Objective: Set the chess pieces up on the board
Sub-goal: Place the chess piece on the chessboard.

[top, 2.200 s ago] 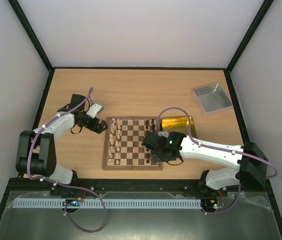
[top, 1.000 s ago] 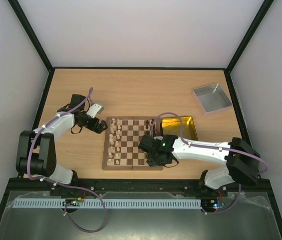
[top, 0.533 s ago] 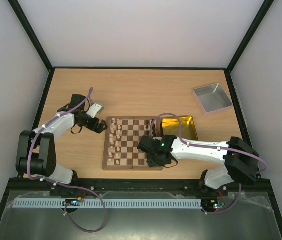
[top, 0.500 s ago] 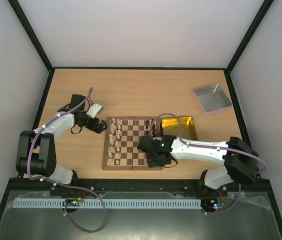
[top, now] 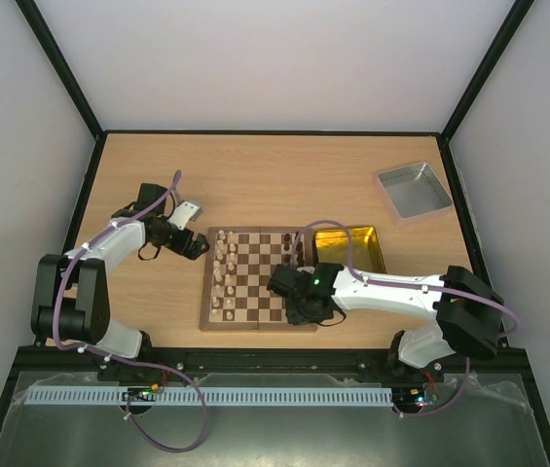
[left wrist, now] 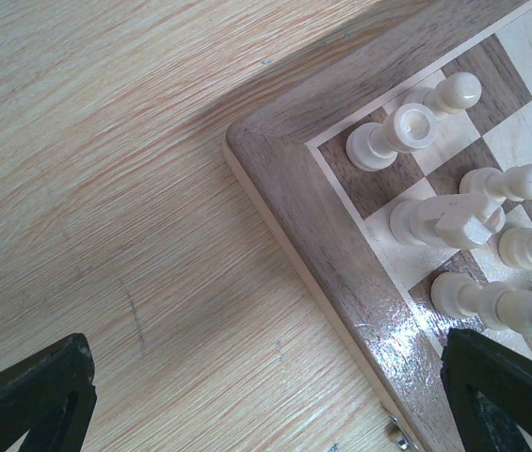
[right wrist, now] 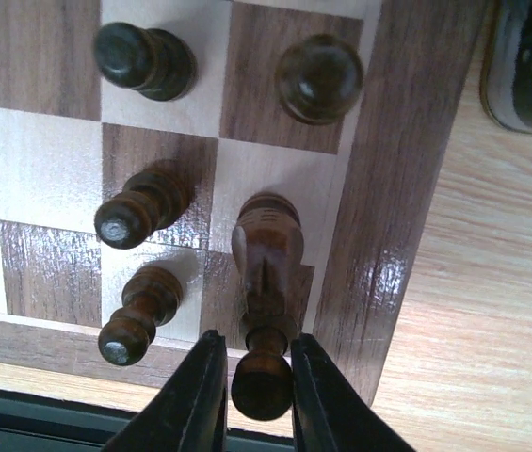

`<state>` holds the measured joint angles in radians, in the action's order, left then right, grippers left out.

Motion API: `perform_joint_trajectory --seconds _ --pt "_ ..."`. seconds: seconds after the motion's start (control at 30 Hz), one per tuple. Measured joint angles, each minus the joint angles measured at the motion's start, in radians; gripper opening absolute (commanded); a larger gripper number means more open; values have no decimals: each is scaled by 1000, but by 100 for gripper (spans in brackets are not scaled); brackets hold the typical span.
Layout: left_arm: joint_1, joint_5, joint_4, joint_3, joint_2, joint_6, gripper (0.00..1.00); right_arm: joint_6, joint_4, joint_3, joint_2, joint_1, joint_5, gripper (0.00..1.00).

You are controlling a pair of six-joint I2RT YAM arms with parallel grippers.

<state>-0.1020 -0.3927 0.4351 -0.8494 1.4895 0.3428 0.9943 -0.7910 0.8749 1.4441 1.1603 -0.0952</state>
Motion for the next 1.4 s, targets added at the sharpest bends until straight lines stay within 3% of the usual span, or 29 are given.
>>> perform_joint_trajectory --seconds 1.4 --pt "0 0 0 0 0 0 100 -2 14 18 0 0 8 24"
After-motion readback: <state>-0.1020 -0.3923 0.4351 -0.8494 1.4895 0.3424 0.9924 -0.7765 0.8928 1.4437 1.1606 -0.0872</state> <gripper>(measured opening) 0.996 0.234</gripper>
